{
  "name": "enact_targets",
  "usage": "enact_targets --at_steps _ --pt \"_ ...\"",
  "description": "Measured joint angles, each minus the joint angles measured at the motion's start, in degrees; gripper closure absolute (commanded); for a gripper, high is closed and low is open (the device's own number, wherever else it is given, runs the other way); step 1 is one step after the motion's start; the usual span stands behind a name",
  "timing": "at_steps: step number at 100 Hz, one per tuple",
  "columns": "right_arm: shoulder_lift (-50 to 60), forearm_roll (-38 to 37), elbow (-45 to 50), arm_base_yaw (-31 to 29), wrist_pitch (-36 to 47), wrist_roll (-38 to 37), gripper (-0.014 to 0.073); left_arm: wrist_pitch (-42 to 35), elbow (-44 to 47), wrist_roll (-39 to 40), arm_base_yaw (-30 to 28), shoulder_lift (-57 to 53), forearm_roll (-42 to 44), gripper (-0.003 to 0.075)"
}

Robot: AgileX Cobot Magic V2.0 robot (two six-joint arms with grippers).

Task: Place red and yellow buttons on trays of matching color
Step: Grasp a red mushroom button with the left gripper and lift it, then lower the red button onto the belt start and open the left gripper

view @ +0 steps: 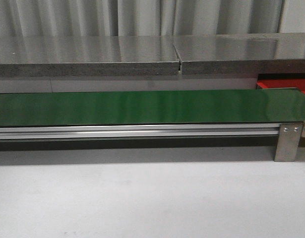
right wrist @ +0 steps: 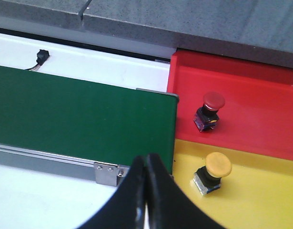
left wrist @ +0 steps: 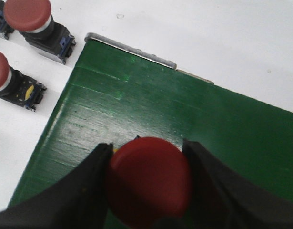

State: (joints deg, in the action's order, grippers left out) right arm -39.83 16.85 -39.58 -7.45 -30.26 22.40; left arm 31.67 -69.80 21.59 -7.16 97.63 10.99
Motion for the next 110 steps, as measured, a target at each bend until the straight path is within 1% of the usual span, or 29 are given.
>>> enact_targets --at_steps 3,6,10,13,31,59,68,80,96,110 --pt "0.0 0.0 0.0 0.0 0.0 0.0 0.0662 0.0 -0.1 0.0 0.0 0.0 0.0 0.0118" --pt "0.0 0.0 0.0 0.0 0.0 0.0 0.0662 0.0 -0.2 0.0 0.0 0.0 0.0 0.0073" --pt "0.0 0.0 0.0 0.0 0.0 0.0 0.0662 0.0 -0.4 0.0 0.0 0.0 0.0 0.0029" --pt "0.0 0.0 0.0 0.0 0.0 0.0 0.0662 0.0 -0.6 0.0 0.0 0.0 0.0 0.0021" --pt "0.0 0.0 0.0 0.0 0.0 0.0 0.0662 0.1 -2.5 0.0 0.0 0.1 0.0 0.0061" --pt "0.0 0.0 0.0 0.0 0.0 0.0 0.0662 1.3 -7.6 0.0 0.0 0.1 0.0 0.0061" --pt "0.0 0.0 0.0 0.0 0.0 0.0 0.0662 1.6 -8.1 0.0 -0.9 0.1 0.0 0.006" --pt "0.0 0.0 0.0 0.0 0.0 0.0 0.0662 3.4 -8.2 0.0 -4.2 0.1 0.0 0.006" --pt "0.0 0.0 0.0 0.0 0.0 0.0 0.0662 5.6 -8.2 0.0 -11.4 0.1 0.1 0.0061" --pt "0.0 0.0 0.0 0.0 0.0 0.0 0.0662 6.4 -8.2 0.0 -17.4 0.1 2.0 0.0061"
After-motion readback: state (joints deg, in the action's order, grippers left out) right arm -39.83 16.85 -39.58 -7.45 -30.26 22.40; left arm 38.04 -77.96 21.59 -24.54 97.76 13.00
